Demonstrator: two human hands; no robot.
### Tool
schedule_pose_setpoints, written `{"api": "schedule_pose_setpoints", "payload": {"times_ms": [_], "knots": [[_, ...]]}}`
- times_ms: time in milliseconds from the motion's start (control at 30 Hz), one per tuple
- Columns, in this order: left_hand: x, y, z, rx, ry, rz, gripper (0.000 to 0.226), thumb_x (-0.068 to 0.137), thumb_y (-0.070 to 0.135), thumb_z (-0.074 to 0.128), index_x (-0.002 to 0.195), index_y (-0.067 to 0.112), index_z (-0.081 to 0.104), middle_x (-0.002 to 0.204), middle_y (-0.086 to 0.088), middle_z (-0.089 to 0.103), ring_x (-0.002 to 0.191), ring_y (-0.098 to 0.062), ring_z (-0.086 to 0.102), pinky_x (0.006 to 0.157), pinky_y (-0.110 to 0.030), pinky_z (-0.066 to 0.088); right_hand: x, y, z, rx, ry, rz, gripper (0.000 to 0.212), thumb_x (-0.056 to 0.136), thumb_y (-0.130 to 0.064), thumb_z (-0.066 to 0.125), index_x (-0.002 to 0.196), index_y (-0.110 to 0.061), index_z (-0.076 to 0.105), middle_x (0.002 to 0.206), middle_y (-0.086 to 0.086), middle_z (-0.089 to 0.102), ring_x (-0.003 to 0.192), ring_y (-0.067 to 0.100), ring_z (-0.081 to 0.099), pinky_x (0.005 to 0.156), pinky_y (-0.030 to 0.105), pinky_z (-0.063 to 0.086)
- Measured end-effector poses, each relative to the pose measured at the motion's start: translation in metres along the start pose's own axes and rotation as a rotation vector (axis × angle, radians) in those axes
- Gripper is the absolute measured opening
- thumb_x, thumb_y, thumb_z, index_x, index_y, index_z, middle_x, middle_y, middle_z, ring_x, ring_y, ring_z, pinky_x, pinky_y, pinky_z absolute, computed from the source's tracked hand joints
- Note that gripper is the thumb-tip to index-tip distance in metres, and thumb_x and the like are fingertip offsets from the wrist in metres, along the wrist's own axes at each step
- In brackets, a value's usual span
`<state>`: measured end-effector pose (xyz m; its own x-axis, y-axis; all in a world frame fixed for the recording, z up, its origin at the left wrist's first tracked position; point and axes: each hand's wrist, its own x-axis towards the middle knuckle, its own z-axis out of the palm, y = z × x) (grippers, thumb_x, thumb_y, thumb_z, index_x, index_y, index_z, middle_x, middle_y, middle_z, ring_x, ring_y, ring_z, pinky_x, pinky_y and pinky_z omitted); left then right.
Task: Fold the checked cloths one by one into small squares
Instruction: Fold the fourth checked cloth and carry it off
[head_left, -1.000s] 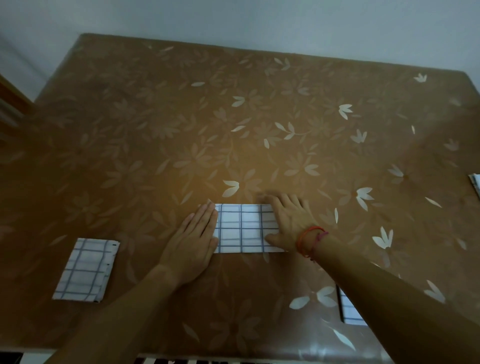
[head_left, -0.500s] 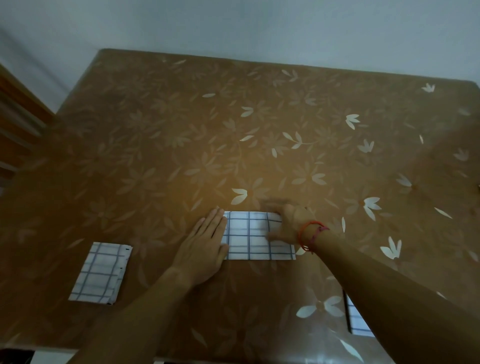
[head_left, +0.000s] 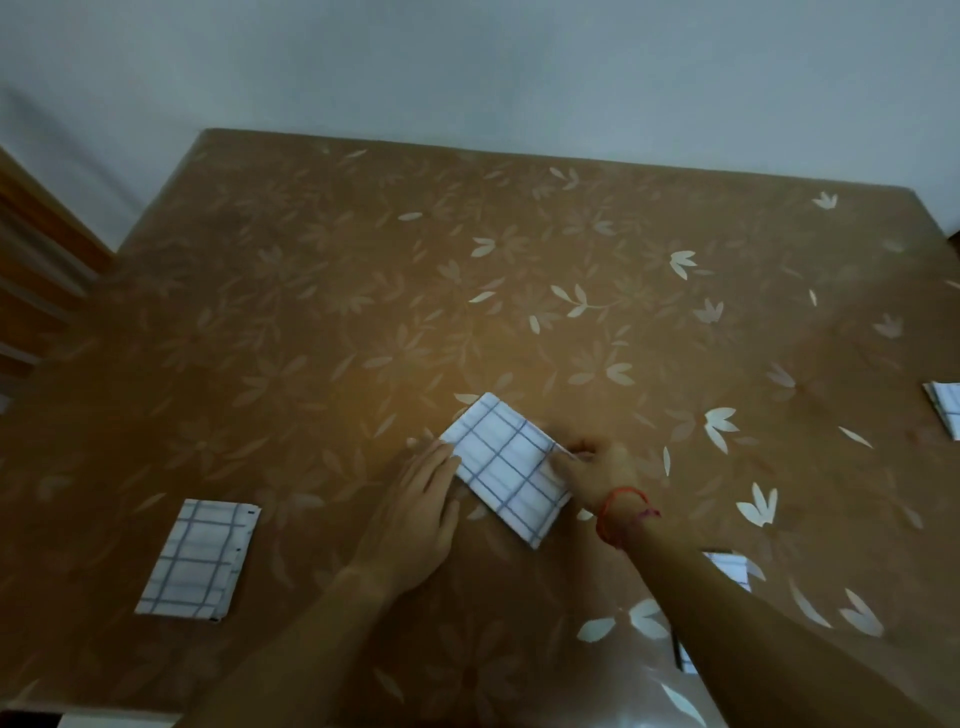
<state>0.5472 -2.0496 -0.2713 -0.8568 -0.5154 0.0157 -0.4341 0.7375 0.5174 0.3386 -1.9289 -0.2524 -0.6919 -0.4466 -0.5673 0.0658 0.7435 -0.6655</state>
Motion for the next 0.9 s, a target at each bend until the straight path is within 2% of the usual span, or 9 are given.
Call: {"api": "schedule_pose_setpoints", "payload": {"times_ms": [133, 333, 467, 567, 700, 800, 833, 867, 900], "knots": [[-0.01, 0.019, 0.014, 0.02, 0.015, 0.081, 0.053, 0.089, 0.021, 0.055, 0.14, 0.01, 0.046, 0.146, -0.007, 0.044, 0.138, -0.017, 0.034, 0.116, -0.035, 0.023, -0.012, 0.004, 0.008, 0.301, 0.036, 0.16, 0.01, 0.076, -0.01, 0.072, 0.069, -0.014, 0.065, 0.074, 0.012, 0.068, 0.07, 0.027, 0.068, 0.063, 0.042, 0.059], [-0.02, 0.025, 0.03, 0.049, 0.009, 0.058, 0.06, 0.079, 0.016, 0.072, 0.134, 0.005, 0.052, 0.136, -0.013, 0.053, 0.129, -0.026, 0.047, 0.109, -0.04, 0.032, -0.037, 0.014, 0.014, 0.6, -0.169, 0.356, 0.015, 0.081, -0.003, 0.059, 0.096, -0.007, 0.063, 0.09, 0.017, 0.062, 0.074, 0.028, 0.062, 0.045, 0.027, 0.052], [-0.025, 0.027, 0.03, 0.125, 0.062, 0.109, 0.043, 0.074, 0.008, 0.074, 0.117, 0.006, 0.066, 0.118, -0.01, 0.066, 0.114, -0.028, 0.059, 0.099, -0.047, 0.046, -0.054, 0.017, 0.008, 0.492, -0.302, 0.304, 0.019, 0.089, -0.011, 0.055, 0.106, -0.019, 0.059, 0.097, 0.012, 0.064, 0.078, 0.021, 0.064, 0.05, 0.026, 0.053], [-0.034, 0.028, 0.03, 0.129, 0.09, 0.103, 0.046, 0.069, 0.001, 0.079, 0.113, 0.005, 0.068, 0.114, -0.009, 0.068, 0.11, -0.028, 0.062, 0.101, -0.047, 0.041, -0.059, 0.031, 0.001, 0.212, -0.122, 0.096, 0.011, 0.09, -0.024, 0.057, 0.094, -0.021, 0.068, 0.08, 0.005, 0.07, 0.062, 0.019, 0.068, 0.054, 0.029, 0.055], [-0.051, 0.029, 0.029, 0.116, 0.114, 0.098, 0.035, 0.076, 0.011, 0.063, 0.111, 0.007, 0.07, 0.112, -0.006, 0.069, 0.108, -0.023, 0.062, 0.107, -0.035, 0.037, -0.063, 0.062, -0.01, -0.364, 0.054, -0.316, 0.018, 0.083, -0.016, 0.055, 0.09, -0.026, 0.067, 0.08, -0.002, 0.069, 0.077, 0.017, 0.066, 0.072, 0.024, 0.051], [-0.059, 0.031, 0.026, 0.084, 0.103, 0.076, 0.035, 0.083, 0.02, 0.05, 0.109, 0.01, 0.07, 0.111, -0.003, 0.069, 0.109, -0.019, 0.06, 0.106, -0.028, 0.026, -0.075, 0.081, -0.013, -0.537, 0.094, -0.558, 0.057, 0.066, -0.007, 0.073, 0.113, -0.036, 0.059, 0.094, -0.013, 0.067, 0.087, 0.007, 0.065, 0.072, 0.023, 0.052], [-0.06, 0.033, 0.025, 0.08, 0.095, 0.07, 0.037, 0.083, 0.022, 0.047, 0.109, 0.01, 0.071, 0.11, -0.002, 0.07, 0.109, -0.017, 0.059, 0.106, -0.027, 0.024, -0.085, 0.077, -0.013, -0.499, 0.172, -0.6, 0.073, 0.056, -0.007, 0.082, 0.114, -0.039, 0.053, 0.087, -0.021, 0.062, 0.082, -0.005, 0.062, 0.068, 0.02, 0.054], [-0.061, 0.035, 0.024, 0.076, 0.085, 0.06, 0.037, 0.083, 0.022, 0.047, 0.108, 0.011, 0.071, 0.11, -0.001, 0.07, 0.108, -0.017, 0.059, 0.106, -0.027, 0.024, -0.09, 0.071, -0.014, -0.534, 0.282, -0.703, 0.073, 0.053, -0.005, 0.084, 0.106, -0.039, 0.047, 0.082, -0.024, 0.055, 0.076, -0.012, 0.055, 0.018, 0.026, 0.034], [-0.062, 0.036, 0.023, 0.072, 0.08, 0.052, 0.037, 0.083, 0.023, 0.047, 0.108, 0.011, 0.071, 0.109, -0.001, 0.07, 0.108, -0.017, 0.06, 0.107, -0.026, 0.024, -0.094, 0.067, -0.017, -0.576, 0.235, -0.837, 0.045, 0.071, -0.007, 0.072, 0.096, -0.032, 0.044, 0.088, -0.024, 0.05, 0.083, -0.012, 0.052, 0.105, -0.002, 0.019]]}}
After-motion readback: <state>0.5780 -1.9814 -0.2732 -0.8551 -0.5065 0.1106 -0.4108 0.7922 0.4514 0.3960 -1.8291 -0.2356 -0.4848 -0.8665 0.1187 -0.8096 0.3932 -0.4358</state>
